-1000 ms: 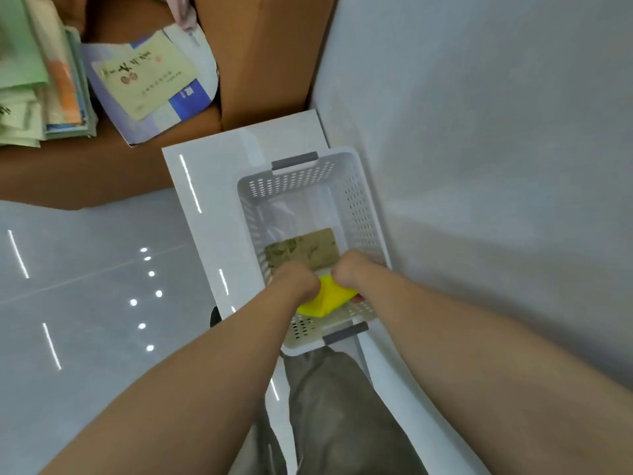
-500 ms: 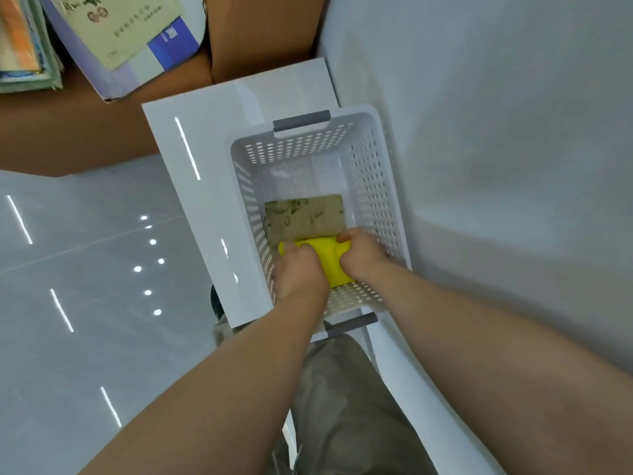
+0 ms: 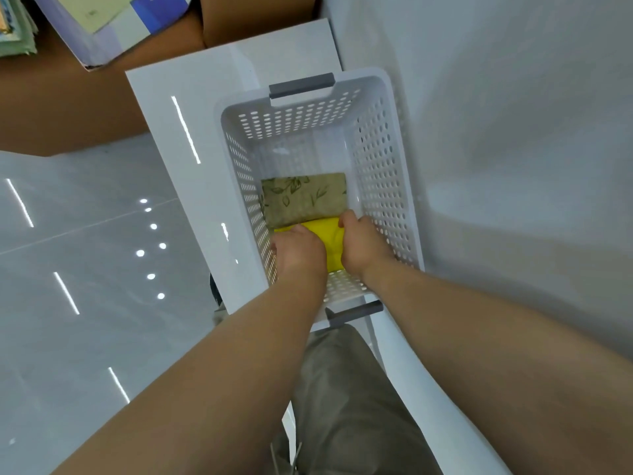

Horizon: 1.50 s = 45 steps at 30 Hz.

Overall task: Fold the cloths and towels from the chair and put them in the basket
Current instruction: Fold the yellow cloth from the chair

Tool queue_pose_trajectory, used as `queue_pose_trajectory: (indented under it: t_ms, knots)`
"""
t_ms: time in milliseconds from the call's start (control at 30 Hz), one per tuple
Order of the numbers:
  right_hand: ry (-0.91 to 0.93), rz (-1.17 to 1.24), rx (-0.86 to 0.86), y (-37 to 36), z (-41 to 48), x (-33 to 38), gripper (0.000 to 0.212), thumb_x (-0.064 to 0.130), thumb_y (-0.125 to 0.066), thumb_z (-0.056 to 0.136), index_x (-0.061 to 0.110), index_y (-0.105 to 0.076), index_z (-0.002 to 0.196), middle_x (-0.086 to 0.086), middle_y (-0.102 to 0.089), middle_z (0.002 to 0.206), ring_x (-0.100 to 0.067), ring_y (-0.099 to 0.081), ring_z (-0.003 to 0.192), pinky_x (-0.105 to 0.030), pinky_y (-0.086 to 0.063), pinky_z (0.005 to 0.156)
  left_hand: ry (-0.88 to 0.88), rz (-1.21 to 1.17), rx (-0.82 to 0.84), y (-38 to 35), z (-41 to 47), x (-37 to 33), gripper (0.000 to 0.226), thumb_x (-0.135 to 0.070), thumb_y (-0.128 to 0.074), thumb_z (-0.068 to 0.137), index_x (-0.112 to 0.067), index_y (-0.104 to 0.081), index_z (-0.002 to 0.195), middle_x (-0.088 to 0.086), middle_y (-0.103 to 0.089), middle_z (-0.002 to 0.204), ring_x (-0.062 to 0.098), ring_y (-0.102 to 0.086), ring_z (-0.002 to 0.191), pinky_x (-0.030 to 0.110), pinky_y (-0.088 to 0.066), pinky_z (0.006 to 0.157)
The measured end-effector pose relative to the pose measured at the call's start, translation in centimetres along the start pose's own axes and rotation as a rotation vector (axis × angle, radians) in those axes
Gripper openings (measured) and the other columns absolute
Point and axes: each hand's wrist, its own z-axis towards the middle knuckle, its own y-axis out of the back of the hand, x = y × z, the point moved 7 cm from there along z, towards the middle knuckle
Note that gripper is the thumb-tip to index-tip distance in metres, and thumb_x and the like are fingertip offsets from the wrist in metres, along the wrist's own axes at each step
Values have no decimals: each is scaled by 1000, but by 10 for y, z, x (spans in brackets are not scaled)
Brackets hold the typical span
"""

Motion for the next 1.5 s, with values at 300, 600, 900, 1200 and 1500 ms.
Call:
queue_pose_trajectory:
  t_ms: [300, 600, 900, 1200, 1500]
  knots:
    - [-55, -59, -53, 2, 2, 1, 29, 1, -43, 94, 9, -44, 122, -19, -56, 116, -36, -61, 103, -41, -50, 81, -16, 2, 40, -4, 0, 7, 40, -24, -52, 95, -11, -49, 133, 12, -55, 127, 27, -58, 112, 37, -49, 88]
    - [63, -236, -162, 60, -3, 39, 36, 2, -49, 94, 6, -42, 129, -19, -46, 130, -39, -59, 109, -41, -47, 75, 53, -228, -170, 67, 0, 39, 39, -14, -51, 94, -6, -50, 132, 16, -50, 129, 33, -54, 117, 39, -47, 85]
    - [194, -201, -101, 41, 43, 55, 42, 5, -54, 92, 9, -42, 132, -16, -34, 142, -43, -50, 117, -45, -44, 93, -18, -97, -94, 49, 32, 50, 49, -24, -46, 96, -5, -42, 141, 18, -43, 135, 35, -47, 122, 44, -42, 96]
    - [252, -116, -52, 28, 42, 35, 35, 2, -55, 89, 10, -49, 122, -17, -36, 130, -37, -57, 95, -40, -52, 85, -138, -49, -64, 42, 27, 53, 38, -22, -53, 93, -15, -54, 131, 11, -46, 125, 30, -50, 113, 38, -35, 80]
    - [198, -109, -66, 18, 48, 32, 24, 8, -53, 91, 16, -45, 112, -16, -31, 125, -33, -50, 88, -36, -49, 81, -167, 68, -28, 34, 33, 44, 44, -27, -51, 94, -20, -51, 138, 12, -44, 128, 32, -49, 115, 42, -43, 91]
